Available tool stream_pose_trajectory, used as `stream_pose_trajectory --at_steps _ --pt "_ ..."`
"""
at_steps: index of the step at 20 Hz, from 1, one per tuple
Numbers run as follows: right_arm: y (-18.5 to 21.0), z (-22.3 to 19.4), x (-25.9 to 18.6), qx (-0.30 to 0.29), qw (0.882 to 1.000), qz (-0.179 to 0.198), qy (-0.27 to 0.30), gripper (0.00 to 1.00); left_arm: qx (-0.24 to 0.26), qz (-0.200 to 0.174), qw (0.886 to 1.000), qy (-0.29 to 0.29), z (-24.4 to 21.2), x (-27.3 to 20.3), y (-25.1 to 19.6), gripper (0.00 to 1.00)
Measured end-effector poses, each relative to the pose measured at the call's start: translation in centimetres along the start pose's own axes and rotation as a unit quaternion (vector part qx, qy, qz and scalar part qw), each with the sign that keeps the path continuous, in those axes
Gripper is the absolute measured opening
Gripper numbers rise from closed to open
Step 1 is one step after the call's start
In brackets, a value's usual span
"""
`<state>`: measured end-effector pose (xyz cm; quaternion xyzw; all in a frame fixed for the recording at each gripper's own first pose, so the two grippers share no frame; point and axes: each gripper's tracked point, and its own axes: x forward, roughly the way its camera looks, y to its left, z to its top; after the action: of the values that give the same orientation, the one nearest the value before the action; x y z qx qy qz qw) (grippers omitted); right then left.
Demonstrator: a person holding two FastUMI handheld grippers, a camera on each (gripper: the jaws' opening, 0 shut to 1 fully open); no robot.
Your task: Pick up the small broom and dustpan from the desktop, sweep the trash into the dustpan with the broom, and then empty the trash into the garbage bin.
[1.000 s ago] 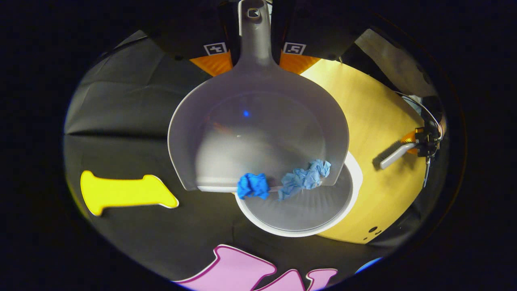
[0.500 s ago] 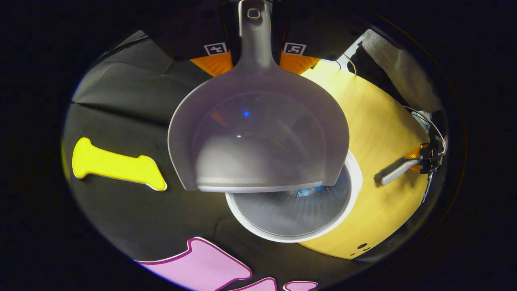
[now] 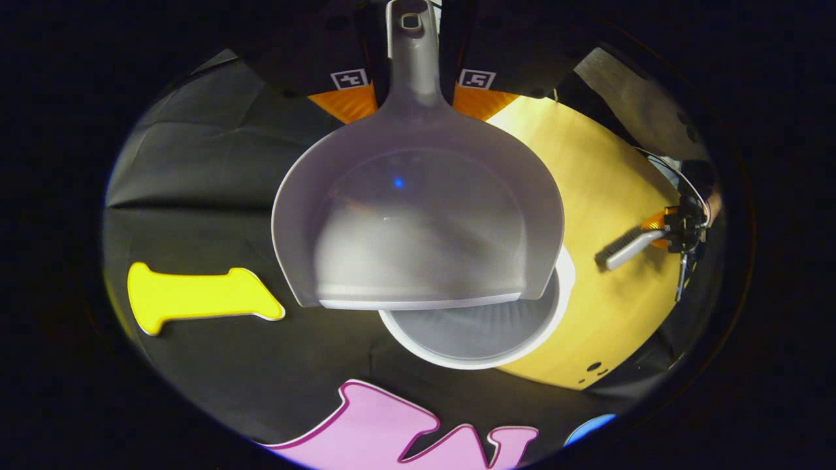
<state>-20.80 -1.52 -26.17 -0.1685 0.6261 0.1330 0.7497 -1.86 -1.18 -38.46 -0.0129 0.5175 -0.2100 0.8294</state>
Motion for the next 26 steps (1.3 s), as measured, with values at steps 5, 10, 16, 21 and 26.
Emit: stream_pose_trajectory --at_steps 5,10,16,21,26 --pt "3.3 -1.3 -4.2 0.018 0.997 0.033 -0.070 0.35 0.001 0.010 1.000 0.003 0.1 0.0 -0.2 0.28" --pt "8.5 -4.8 -6.0 0.011 0.994 0.058 -0.095 0.35 0.007 0.018 1.000 0.008 0.4 -0.1 -0.6 0.28" --pt "17.0 -10.6 -4.7 0.021 0.990 0.109 -0.083 0.35 0.006 0.034 0.999 0.012 0.7 -0.2 -0.6 0.28" --pt "25.1 -14.4 -0.4 0.037 0.985 0.159 -0.053 0.35 0.003 0.051 0.999 0.013 0.7 -0.5 -0.2 0.28" --pt "29.1 -15.6 7.6 0.057 0.985 0.157 -0.034 0.35 -0.006 0.062 0.998 0.012 0.6 -0.7 0.1 0.28"
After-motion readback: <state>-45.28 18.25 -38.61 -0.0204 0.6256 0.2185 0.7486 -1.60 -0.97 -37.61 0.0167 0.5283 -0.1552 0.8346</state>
